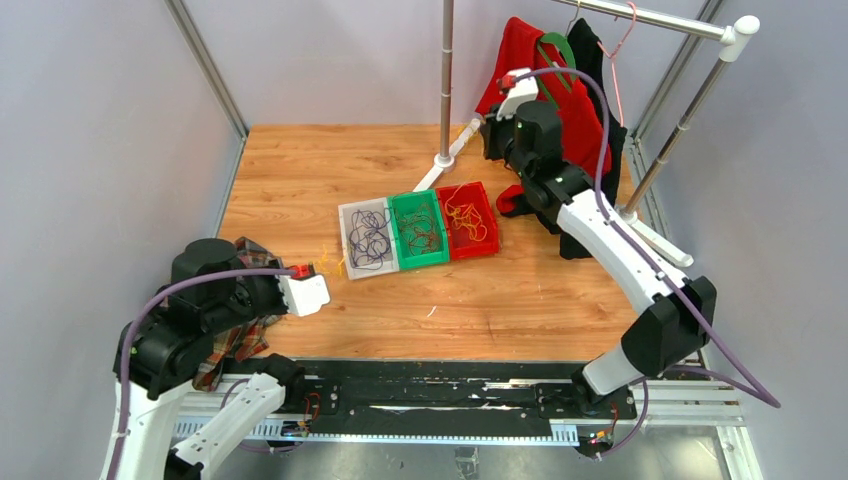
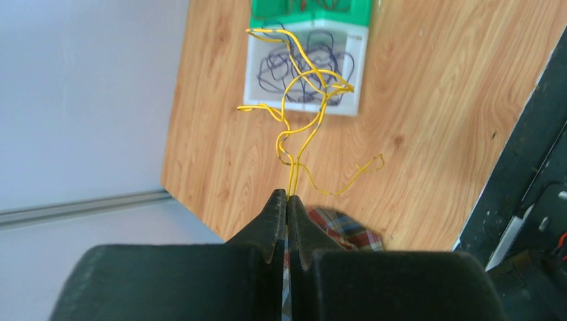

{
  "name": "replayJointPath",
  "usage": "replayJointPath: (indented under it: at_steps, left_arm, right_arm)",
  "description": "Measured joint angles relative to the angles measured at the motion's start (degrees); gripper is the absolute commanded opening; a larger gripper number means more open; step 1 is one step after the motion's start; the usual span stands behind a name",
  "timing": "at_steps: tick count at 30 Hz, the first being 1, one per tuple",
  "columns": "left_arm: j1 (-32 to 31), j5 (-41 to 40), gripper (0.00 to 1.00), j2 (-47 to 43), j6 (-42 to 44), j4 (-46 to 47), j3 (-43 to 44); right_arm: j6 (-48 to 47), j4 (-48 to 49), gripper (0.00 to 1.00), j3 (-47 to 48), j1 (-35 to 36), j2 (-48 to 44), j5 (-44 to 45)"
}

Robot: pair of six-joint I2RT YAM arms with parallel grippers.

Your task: Untangle the cables

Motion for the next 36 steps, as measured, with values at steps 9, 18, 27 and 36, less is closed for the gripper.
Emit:
replayJointPath:
  at_steps: [9, 18, 27, 36]
  left_arm:
    - [0.00, 6.82, 0.00, 0.74, -5.46, 0.20, 5.70]
    - [0.00, 9.29, 0.00, 0.39, -5.75, -0.09, 5.64]
    - [0.00, 9.73, 0.00, 0.37, -5.70, -1.33, 5.66]
    - [0.00, 9.88, 0.00, 0.76, -5.75, -1.57, 6.12]
  right_arm:
    - [-3.02, -3.91, 0.01, -4.68, 0.00, 9.01, 3.41]
    - [-5.29, -9.81, 0.01, -4.50, 0.07, 19.56, 7.17]
    - [-6.25, -13.53, 0.21, 2.14, 0.39, 27.78, 7.61]
    - [-6.25, -16.46, 0.57, 4.39, 0.55, 24.74, 5.75]
